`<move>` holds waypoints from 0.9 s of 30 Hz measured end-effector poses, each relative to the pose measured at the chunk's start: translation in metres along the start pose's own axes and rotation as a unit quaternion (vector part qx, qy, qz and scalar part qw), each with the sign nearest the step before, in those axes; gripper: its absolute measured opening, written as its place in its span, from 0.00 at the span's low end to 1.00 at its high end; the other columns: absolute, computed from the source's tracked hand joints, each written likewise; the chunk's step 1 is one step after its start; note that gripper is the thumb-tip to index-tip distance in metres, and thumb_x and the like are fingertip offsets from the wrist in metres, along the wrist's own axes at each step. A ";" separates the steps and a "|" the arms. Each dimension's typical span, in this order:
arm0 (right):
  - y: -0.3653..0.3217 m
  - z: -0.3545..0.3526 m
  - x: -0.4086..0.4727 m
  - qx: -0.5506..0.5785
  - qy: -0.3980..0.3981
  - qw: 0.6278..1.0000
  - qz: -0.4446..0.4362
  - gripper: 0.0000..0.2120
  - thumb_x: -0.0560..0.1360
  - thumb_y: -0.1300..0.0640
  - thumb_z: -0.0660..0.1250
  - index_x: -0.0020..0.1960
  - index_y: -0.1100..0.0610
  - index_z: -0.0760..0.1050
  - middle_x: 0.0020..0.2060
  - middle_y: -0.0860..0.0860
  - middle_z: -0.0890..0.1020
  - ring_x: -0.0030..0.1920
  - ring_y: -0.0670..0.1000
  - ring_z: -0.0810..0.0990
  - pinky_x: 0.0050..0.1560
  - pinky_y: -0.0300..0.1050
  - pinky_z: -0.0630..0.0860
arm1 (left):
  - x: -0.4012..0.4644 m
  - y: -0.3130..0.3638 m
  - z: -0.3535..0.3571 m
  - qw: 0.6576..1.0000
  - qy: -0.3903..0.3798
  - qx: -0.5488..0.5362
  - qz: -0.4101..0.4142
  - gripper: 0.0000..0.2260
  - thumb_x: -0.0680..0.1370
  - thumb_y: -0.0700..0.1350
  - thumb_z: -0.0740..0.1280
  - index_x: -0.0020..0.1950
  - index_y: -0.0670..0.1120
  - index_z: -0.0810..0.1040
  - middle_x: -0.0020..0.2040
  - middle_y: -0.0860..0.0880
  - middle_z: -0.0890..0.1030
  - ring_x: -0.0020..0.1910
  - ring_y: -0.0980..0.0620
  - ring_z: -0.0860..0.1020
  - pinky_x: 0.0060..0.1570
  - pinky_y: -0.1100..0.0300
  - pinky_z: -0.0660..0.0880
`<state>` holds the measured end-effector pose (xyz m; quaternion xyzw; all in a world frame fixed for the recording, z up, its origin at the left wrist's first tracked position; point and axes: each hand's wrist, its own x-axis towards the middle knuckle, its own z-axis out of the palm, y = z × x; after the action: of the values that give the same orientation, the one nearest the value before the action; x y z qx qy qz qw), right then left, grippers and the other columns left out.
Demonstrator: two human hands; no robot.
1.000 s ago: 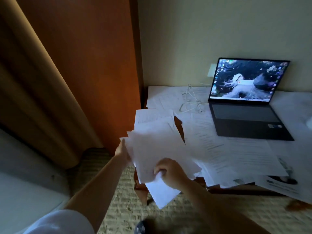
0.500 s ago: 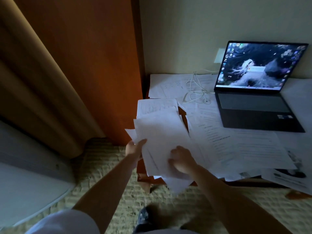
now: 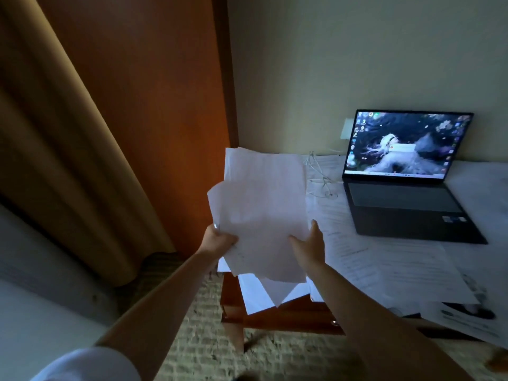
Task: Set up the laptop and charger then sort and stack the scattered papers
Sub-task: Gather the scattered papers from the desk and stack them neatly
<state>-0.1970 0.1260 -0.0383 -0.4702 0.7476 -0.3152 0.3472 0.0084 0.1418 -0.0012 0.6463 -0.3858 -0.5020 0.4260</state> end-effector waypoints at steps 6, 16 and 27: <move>-0.032 -0.028 0.014 0.242 -0.023 0.970 0.009 0.31 0.72 0.59 0.72 0.71 0.56 0.62 0.51 0.52 0.78 0.49 0.53 0.76 0.48 0.43 0.69 | -0.010 0.028 -0.012 0.999 0.002 -0.010 0.047 0.11 0.70 0.28 0.66 0.50 0.39 0.77 0.47 0.40 0.80 0.44 0.44 0.80 0.40 0.55 0.79; -0.057 -0.037 -0.009 0.311 0.042 0.946 -0.084 0.17 0.71 0.71 0.59 0.54 0.55 0.73 0.44 0.51 0.78 0.40 0.51 0.75 0.36 0.40 0.70 | -0.020 0.038 -0.002 0.995 0.012 -0.039 0.092 0.08 0.70 0.32 0.74 0.46 0.41 0.81 0.44 0.44 0.83 0.41 0.49 0.82 0.41 0.56 0.81; -0.050 -0.036 -0.015 0.324 0.008 0.944 -0.062 0.25 0.70 0.71 0.62 0.63 0.53 0.70 0.50 0.52 0.80 0.45 0.53 0.78 0.37 0.40 0.72 | -0.022 0.030 0.000 0.996 0.018 0.004 0.091 0.12 0.70 0.36 0.75 0.48 0.47 0.77 0.47 0.47 0.81 0.46 0.47 0.81 0.46 0.51 0.81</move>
<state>-0.1977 0.1270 0.0254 -0.3751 0.5777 -0.5647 0.4546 0.0020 0.1516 0.0339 0.6191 -0.4378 -0.4475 0.4741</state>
